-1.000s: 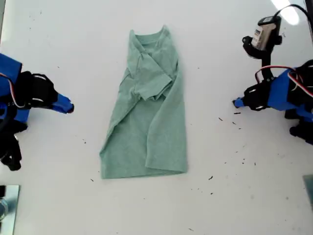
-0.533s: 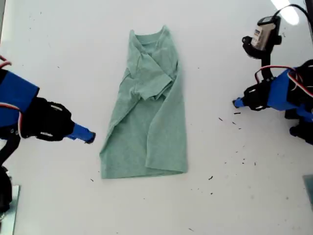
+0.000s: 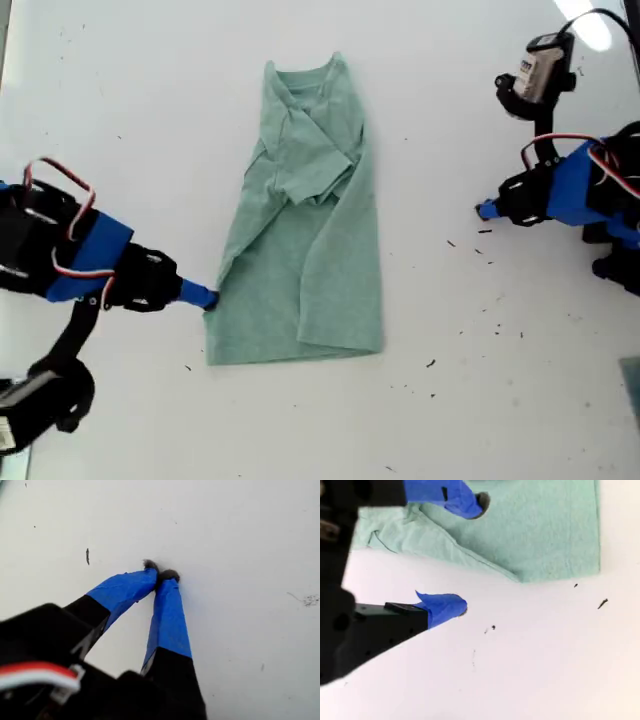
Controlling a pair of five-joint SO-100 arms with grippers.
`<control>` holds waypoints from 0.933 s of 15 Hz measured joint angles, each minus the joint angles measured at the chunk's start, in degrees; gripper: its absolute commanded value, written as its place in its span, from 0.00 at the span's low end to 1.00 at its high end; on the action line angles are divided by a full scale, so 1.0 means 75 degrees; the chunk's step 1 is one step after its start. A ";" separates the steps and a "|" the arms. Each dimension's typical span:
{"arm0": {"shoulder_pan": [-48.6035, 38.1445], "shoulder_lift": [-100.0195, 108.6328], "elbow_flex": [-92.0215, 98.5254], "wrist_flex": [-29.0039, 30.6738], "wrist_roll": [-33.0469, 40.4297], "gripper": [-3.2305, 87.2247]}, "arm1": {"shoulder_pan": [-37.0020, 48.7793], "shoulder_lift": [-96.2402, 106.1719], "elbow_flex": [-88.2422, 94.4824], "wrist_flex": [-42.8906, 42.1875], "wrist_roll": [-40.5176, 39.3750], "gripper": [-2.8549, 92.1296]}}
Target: Fold t shirt
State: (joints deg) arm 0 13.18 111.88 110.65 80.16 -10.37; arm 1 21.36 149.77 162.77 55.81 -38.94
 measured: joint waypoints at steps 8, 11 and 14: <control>0.0480 -0.2016 0.1336 -0.3375 -0.0270 0.04 | 0.0000 0.0000 0.0000 -0.0012 0.0000 0.06; 0.0480 -0.2133 0.1219 -0.3586 -0.0293 0.03 | 0.0000 0.0000 0.0012 -0.0012 0.0000 0.06; 0.0328 -0.0527 0.1102 -0.1969 -0.0480 0.03 | 0.0000 0.0035 0.0035 -0.0012 0.0000 0.06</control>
State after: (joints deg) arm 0 15.64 107.93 118.92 65.39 -13.97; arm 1 21.36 150.03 163.04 55.72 -38.94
